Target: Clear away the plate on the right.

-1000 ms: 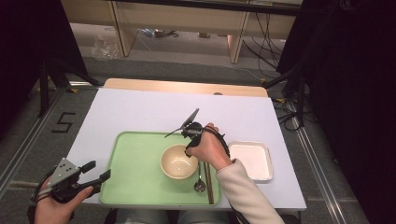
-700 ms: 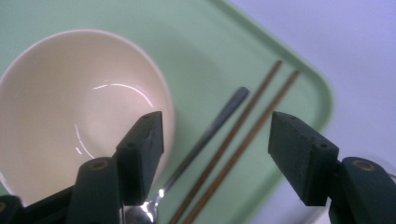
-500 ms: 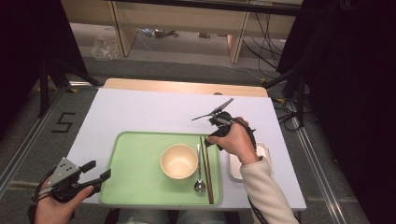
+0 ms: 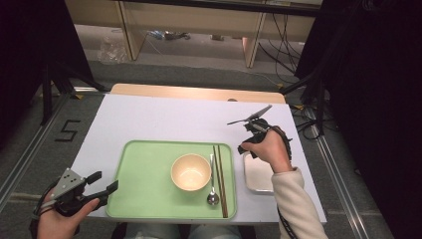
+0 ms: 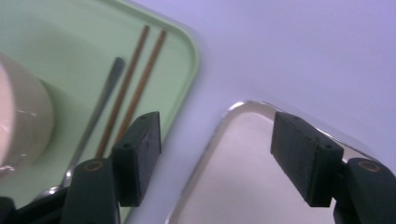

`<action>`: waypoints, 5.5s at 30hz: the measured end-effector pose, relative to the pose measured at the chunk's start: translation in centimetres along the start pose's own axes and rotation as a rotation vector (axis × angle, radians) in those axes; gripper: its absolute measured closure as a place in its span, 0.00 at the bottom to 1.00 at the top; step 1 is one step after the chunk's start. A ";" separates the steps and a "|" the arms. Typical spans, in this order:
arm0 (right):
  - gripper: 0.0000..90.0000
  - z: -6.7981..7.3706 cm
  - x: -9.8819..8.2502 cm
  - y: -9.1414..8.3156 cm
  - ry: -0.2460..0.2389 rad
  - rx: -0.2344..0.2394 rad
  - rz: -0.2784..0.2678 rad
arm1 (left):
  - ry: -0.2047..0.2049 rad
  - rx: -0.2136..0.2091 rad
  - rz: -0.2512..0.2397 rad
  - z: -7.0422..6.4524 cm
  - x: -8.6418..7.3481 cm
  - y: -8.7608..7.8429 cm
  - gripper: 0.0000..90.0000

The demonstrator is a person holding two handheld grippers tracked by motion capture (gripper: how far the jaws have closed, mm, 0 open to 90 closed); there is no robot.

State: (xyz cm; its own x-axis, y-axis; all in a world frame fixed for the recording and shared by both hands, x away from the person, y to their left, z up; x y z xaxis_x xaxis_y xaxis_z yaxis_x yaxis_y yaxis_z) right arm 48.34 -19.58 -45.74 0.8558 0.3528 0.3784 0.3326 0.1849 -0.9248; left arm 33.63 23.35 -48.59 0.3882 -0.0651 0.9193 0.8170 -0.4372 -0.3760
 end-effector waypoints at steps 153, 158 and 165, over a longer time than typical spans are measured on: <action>0.99 5.1 5.8 -4.1 0.043 0.204 -0.592 | 0.028 -0.206 -0.073 -7.2 10.2 7.3 0.32; 0.99 6.2 5.9 -4.2 0.034 0.214 -0.600 | 0.021 -0.223 -0.064 -8.4 10.6 8.3 0.35; 0.99 7.6 6.0 -4.1 0.011 0.235 -0.598 | 0.016 -0.238 -0.029 -9.5 10.8 10.0 0.40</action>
State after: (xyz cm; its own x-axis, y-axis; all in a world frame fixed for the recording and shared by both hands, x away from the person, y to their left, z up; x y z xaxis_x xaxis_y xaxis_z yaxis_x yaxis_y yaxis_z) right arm 49.09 -11.25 -39.39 0.5543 0.1171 0.8240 0.6590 0.5430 -0.5204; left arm 41.94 9.77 -41.36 0.3576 -0.0625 0.9318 0.7036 -0.6380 -0.3128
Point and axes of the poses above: each handheld gripper's, and its own axes: y roughly forward along the jaws, x roughly out of its top, z roughly to its left, the point moved 8 cm from there along y, roughly forward along the jaws, and after that the axes turned 4 degrees about -z, right-handed, at the moved point
